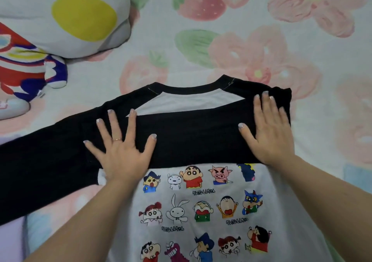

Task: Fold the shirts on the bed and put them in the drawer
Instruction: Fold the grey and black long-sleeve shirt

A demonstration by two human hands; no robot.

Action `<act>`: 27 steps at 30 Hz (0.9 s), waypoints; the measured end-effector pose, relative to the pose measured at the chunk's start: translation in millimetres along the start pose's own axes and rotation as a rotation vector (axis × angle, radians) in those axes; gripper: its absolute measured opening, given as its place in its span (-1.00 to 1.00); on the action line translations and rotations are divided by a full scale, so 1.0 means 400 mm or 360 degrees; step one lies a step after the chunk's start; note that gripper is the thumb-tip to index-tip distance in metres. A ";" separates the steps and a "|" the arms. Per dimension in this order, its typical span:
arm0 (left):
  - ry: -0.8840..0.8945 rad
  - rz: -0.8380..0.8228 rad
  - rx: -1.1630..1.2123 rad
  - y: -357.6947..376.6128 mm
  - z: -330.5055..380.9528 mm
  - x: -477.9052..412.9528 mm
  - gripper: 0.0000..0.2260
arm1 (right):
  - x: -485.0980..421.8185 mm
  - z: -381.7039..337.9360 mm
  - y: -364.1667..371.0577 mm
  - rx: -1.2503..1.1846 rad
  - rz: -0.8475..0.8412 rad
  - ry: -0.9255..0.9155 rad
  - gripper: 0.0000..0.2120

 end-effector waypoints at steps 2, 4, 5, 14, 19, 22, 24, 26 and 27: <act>-0.0012 0.0021 0.0003 0.005 0.001 0.000 -0.33 | -0.001 -0.004 0.000 0.0015 -0.0035 -0.0005 -0.27; -0.0038 0.0002 -0.0022 0.013 -0.003 -0.007 -0.31 | -0.009 -0.006 -0.011 0.0014 -0.0085 0.0002 -0.27; -0.0051 -0.0006 -0.0043 0.017 -0.004 -0.009 -0.31 | -0.010 -0.009 -0.021 0.0002 -0.0105 0.0047 -0.28; -0.0030 0.0060 -0.0019 0.032 -0.008 -0.012 -0.26 | -0.006 -0.373 0.008 -0.0110 -0.0241 -0.0622 -0.44; -0.0013 0.0079 -0.0065 0.040 -0.002 -0.018 -0.25 | -0.008 -0.039 -0.012 0.0084 -0.0187 0.0049 -0.36; -0.0044 0.0016 -0.0057 0.035 0.001 -0.017 -0.26 | -0.019 -0.028 -0.014 0.0088 -0.0231 0.0250 -0.34; 0.0023 -0.0092 0.0006 0.015 0.016 -0.016 -0.27 | -0.015 -0.097 -0.033 -0.0057 -0.0222 0.0453 -0.30; 0.0150 -0.0195 0.0373 -0.036 0.009 0.008 -0.29 | 0.012 -0.248 -0.039 -0.0128 -0.0188 0.0340 -0.28; 0.0210 -0.0141 0.0733 -0.078 -0.019 0.030 -0.35 | 0.032 -0.348 -0.036 -0.0174 -0.0173 0.0164 -0.29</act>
Point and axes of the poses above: each hand's wrist, its own x-axis away from the middle knuckle, its own y-axis out of the palm, z = x × y, the point moved 5 cm from there along -x, towards the middle knuckle, and after that the axes turned 10 degrees about -y, right-handed, at the moved point
